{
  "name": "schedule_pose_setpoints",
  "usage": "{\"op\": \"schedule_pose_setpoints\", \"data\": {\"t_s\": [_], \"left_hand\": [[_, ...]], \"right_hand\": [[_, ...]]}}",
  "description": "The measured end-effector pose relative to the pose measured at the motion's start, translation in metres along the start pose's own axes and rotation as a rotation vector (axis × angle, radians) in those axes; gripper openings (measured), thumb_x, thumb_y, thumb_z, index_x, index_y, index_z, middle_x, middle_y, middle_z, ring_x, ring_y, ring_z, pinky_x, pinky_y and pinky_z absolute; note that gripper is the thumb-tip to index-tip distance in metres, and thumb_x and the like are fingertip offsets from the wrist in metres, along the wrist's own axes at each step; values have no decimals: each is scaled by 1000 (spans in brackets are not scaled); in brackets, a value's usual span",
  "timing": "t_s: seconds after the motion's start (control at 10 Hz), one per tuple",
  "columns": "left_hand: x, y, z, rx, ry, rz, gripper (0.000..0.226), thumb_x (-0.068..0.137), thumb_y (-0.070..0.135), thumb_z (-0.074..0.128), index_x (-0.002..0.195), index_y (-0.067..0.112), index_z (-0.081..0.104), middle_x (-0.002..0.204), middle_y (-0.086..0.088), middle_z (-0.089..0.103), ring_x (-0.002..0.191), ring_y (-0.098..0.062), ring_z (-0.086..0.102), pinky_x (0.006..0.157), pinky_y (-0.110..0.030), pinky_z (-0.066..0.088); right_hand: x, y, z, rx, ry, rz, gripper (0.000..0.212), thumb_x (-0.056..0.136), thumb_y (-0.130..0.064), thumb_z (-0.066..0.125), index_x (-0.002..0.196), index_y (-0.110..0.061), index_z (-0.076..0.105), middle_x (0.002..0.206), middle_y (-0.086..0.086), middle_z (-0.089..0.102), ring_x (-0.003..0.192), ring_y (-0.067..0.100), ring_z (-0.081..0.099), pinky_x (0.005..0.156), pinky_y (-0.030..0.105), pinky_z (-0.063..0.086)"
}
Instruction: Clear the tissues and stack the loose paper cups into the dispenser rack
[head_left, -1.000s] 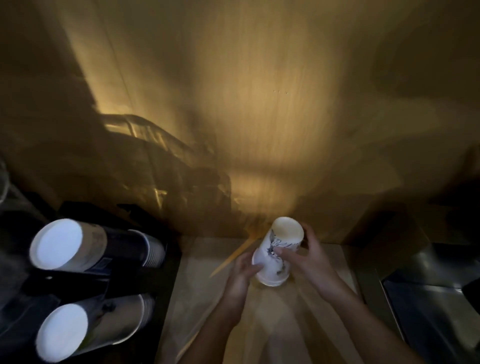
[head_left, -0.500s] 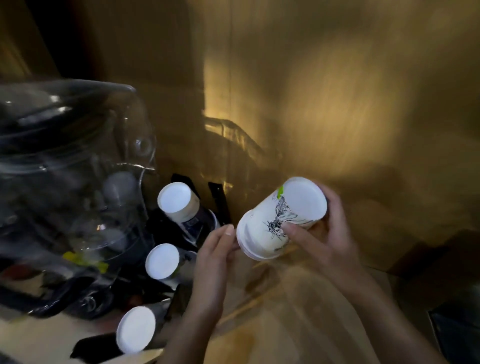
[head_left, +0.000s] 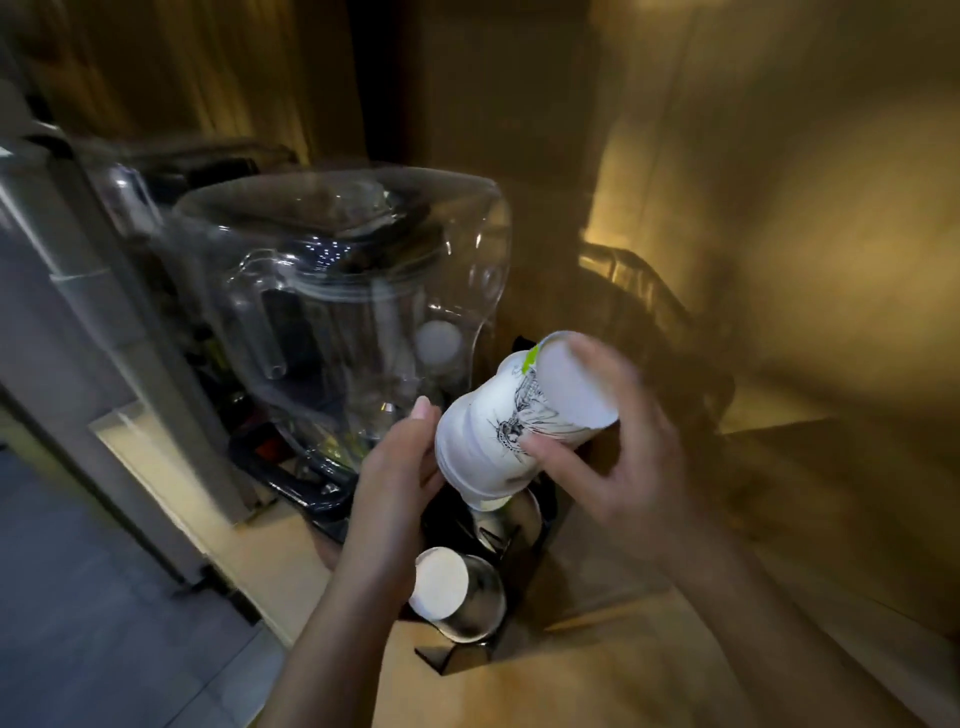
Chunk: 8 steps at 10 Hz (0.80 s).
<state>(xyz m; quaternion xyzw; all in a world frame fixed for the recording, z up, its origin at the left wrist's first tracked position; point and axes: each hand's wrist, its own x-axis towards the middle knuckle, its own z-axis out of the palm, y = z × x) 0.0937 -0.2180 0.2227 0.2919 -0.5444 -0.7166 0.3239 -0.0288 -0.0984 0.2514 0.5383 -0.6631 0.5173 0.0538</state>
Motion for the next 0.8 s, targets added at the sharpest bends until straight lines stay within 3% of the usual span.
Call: {"op": "schedule_pose_setpoints", "data": {"t_s": [0.1, 0.2, 0.3, 0.4, 0.5, 0.6, 0.7, 0.8], "left_hand": [[9, -2, -3, 51, -78, -118, 50, 89, 55, 40, 103, 18, 71, 103, 2, 75, 98, -10, 69, 81, -28, 50], [18, -11, -2, 57, -98, -225, 51, 87, 61, 41, 107, 23, 69, 115, 1, 71, 109, -16, 64, 97, -35, 46], [25, -23, 1, 55, -133, -261, 44, 87, 60, 42, 107, 28, 64, 116, 4, 66, 111, -13, 59, 97, -33, 43], [28, -38, 2, 306, -109, -137, 35, 90, 45, 48, 112, 21, 59, 112, -2, 67, 99, -16, 62, 84, -30, 49], [26, -54, 1, 985, -126, 131, 44, 93, 34, 46, 134, 20, 38, 131, -7, 54, 110, -23, 57, 83, -28, 45], [27, -60, 1, 1252, -104, 249, 54, 96, 35, 38, 143, 16, 23, 139, -12, 48, 116, -28, 57, 88, -37, 48], [33, -57, -2, 1354, -123, 265, 55, 95, 40, 40, 143, 19, 24, 135, -10, 53, 113, -27, 58, 86, -39, 49], [31, -45, -1, 1450, -115, 297, 44, 92, 42, 44, 129, 19, 39, 124, -9, 58, 108, -28, 59, 79, -38, 47]], "right_hand": [[2, 6, 14, -80, -47, 26, 60, 72, -54, 59, 126, -40, 37, 116, -21, 43, 110, -10, 41, 88, 0, 29], [-1, 18, 24, -151, -69, 62, 61, 72, -53, 61, 126, -37, 37, 117, -16, 44, 109, 2, 44, 87, 13, 35], [-8, 37, 38, -242, -171, 161, 62, 76, -48, 63, 129, -28, 37, 127, -3, 47, 113, 20, 47, 89, 34, 44], [-21, 57, 54, -460, -368, 157, 55, 84, -43, 56, 132, -22, 40, 134, 5, 46, 118, 27, 43, 98, 36, 30], [-28, 69, 65, -639, -436, 15, 41, 87, -37, 51, 123, -19, 51, 132, 7, 53, 123, 24, 45, 105, 40, 23], [-20, 68, 67, -711, -515, 26, 40, 88, -39, 45, 124, -21, 49, 136, 5, 49, 127, 22, 40, 107, 46, 18], [-13, 69, 63, -723, -583, 8, 44, 89, -41, 44, 128, -21, 45, 142, 4, 41, 131, 21, 31, 109, 47, 10], [-12, 64, 51, -618, -579, 62, 42, 90, -40, 47, 127, -21, 47, 144, 3, 38, 129, 20, 29, 108, 42, 15]]}}
